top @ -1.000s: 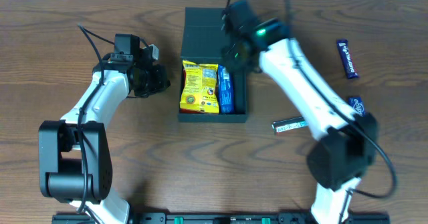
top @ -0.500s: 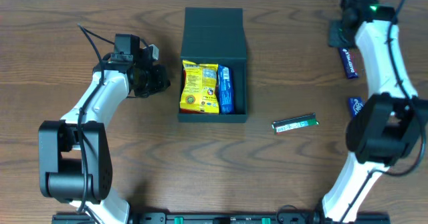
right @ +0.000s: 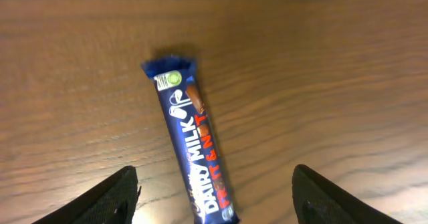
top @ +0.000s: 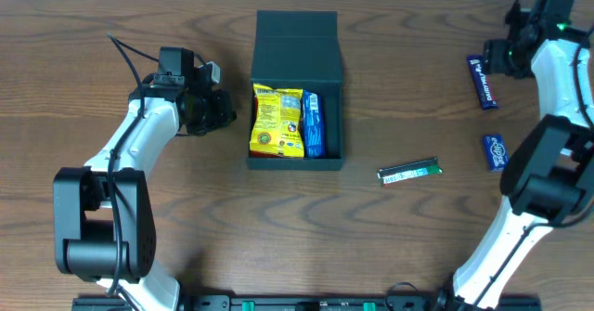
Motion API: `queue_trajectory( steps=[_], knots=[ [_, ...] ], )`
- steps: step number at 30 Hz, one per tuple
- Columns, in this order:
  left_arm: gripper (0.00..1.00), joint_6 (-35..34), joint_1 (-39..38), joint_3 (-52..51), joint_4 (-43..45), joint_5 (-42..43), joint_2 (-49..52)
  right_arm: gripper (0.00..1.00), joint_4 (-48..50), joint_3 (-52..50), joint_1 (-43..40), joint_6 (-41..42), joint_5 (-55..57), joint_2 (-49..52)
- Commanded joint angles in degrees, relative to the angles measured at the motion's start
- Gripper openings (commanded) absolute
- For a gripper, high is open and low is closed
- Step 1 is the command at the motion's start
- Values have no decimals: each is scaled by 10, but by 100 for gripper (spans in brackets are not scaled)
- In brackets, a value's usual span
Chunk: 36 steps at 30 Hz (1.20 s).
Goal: Pack container
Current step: 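Move the right gripper to the dark blue chocolate bar and grasp it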
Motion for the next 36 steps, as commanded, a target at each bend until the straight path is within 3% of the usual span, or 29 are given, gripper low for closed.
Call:
queue_trajectory(
  steps=[1,4,10,31,36],
  knots=[
    [6,-7,1,12,-3,-5,7,78,1,1,-1,-54,-35,27],
    [6,-14,1,12,-3,-5,7,84,2,1,-1,-71,-45,41],
    [6,-17,1,12,-3,-6,7,84,13,1,-2,-87,-75,61],
    [6,-22,1,12,0,-6,7,67,39,1,-6,-74,-85,106],
    [6,-22,1,12,0,-6,7,59,44,1,-6,-73,-85,107]
  ],
)
